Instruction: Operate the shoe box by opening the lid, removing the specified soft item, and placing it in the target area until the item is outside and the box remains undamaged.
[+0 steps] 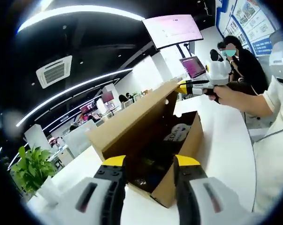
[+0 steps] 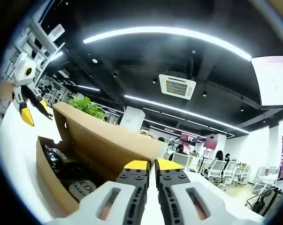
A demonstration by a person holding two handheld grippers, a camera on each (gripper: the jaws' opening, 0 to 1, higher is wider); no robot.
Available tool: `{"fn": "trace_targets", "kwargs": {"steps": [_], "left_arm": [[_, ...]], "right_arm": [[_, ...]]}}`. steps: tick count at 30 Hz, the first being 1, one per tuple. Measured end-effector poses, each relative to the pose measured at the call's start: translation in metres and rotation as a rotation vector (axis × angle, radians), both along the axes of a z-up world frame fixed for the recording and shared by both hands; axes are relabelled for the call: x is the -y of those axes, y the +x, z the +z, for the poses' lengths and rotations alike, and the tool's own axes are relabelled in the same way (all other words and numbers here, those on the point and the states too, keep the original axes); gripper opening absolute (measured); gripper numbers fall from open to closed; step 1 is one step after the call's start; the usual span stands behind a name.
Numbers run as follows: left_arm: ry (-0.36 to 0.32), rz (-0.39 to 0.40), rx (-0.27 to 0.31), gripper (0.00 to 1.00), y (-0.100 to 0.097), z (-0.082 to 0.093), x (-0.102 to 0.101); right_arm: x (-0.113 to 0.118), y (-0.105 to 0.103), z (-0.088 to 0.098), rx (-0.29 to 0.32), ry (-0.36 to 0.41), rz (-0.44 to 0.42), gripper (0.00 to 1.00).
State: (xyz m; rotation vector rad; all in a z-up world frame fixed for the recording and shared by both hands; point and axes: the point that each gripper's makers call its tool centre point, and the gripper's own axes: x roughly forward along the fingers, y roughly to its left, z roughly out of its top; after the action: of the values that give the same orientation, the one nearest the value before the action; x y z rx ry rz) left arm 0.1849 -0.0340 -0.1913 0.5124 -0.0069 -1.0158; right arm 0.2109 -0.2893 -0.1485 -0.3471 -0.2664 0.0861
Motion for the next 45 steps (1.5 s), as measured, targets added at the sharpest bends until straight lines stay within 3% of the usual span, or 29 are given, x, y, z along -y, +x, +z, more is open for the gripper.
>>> {"fn": "trace_targets", "kwargs": {"steps": [3,5,8,11,13,16,18,22,24,27,30,33,35,44,45], "left_arm": [[0.008,-0.009,-0.007,0.51,0.001,-0.001,0.001],[0.065,-0.012,0.022,0.51,0.004,-0.006,0.001],[0.091,-0.037,0.009,0.55,0.004,-0.012,0.003],[0.104,-0.086,-0.055,0.55,-0.003,-0.020,0.008],[0.170,-0.074,-0.038,0.54,-0.001,-0.025,0.006],[0.268,-0.068,0.004,0.47,0.007,-0.032,0.001],[0.315,-0.083,-0.013,0.47,0.008,-0.042,0.000],[0.341,-0.096,-0.025,0.44,0.013,-0.049,0.000],[0.394,-0.122,0.000,0.36,0.014,-0.053,-0.003],[0.430,-0.129,0.005,0.35,0.018,-0.057,-0.003],[0.436,-0.144,-0.044,0.36,0.017,-0.059,0.000],[0.475,-0.146,-0.040,0.35,0.019,-0.058,0.000],[0.499,-0.168,-0.109,0.33,0.012,-0.061,0.000],[0.553,-0.210,-0.177,0.28,0.013,-0.069,0.003],[0.600,-0.215,-0.217,0.26,0.010,-0.074,-0.002]], "right_arm": [[0.000,0.001,0.001,-0.009,0.015,0.002,0.03],[0.000,0.002,0.001,-0.012,0.017,0.002,0.03],[0.000,0.003,0.001,-0.019,0.010,0.001,0.03],[-0.001,0.004,0.001,-0.019,-0.027,-0.007,0.03],[-0.001,0.004,0.001,-0.015,-0.047,-0.011,0.03],[0.000,0.004,0.003,-0.023,-0.031,0.001,0.03],[0.000,0.005,0.003,-0.040,-0.008,0.014,0.03],[0.000,0.008,0.005,-0.055,-0.016,0.014,0.03],[0.000,0.010,0.007,-0.063,-0.021,0.014,0.03],[0.001,0.013,0.010,-0.112,-0.009,0.032,0.03],[0.001,0.016,0.013,-0.136,-0.020,0.038,0.03],[0.001,0.017,0.012,-0.151,-0.030,0.042,0.03],[0.001,0.017,0.012,-0.154,-0.026,0.047,0.03],[0.001,0.020,0.015,-0.168,-0.047,0.052,0.03],[0.001,0.021,0.016,-0.166,-0.054,0.050,0.03]]}}
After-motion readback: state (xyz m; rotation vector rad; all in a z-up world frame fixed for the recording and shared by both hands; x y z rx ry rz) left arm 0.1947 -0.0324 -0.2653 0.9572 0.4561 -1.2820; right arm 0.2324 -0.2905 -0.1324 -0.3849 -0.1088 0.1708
